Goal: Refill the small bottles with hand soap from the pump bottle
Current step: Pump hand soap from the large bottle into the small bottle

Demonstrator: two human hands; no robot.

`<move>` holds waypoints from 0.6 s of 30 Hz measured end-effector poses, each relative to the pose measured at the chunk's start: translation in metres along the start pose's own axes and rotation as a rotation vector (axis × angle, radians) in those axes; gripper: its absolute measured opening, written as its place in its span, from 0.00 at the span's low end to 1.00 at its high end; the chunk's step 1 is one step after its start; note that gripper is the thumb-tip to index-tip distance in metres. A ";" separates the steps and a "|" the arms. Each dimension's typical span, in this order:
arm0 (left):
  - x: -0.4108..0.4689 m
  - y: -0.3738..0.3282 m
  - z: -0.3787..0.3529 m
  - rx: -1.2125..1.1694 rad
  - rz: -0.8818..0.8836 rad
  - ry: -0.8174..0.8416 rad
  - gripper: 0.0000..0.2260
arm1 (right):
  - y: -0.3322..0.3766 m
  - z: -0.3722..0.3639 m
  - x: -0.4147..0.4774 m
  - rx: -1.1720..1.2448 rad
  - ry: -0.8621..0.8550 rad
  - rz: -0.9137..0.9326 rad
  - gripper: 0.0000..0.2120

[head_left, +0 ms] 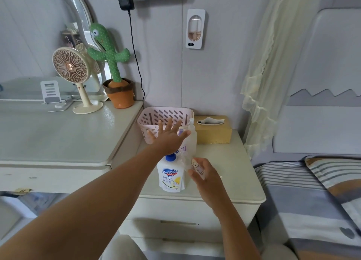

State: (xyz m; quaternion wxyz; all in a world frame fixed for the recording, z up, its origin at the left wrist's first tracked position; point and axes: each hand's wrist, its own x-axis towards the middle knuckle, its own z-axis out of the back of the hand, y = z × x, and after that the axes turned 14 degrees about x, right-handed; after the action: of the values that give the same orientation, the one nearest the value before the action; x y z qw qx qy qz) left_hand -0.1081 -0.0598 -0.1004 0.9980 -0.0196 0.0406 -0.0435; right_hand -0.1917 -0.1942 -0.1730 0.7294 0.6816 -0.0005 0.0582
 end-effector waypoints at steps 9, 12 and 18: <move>-0.002 -0.003 -0.004 0.018 0.021 0.008 0.23 | -0.005 -0.002 -0.003 0.009 -0.021 0.019 0.13; -0.003 -0.002 0.003 -0.027 0.023 0.005 0.24 | -0.002 0.000 -0.003 0.016 -0.040 0.043 0.13; -0.008 -0.004 0.002 0.035 0.004 0.010 0.22 | -0.006 -0.003 -0.003 0.021 -0.043 0.042 0.14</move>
State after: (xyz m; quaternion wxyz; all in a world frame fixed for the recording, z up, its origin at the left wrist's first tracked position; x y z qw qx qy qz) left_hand -0.1167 -0.0629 -0.0978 0.9981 -0.0019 0.0450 -0.0423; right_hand -0.1943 -0.1915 -0.1799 0.7205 0.6903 -0.0299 0.0590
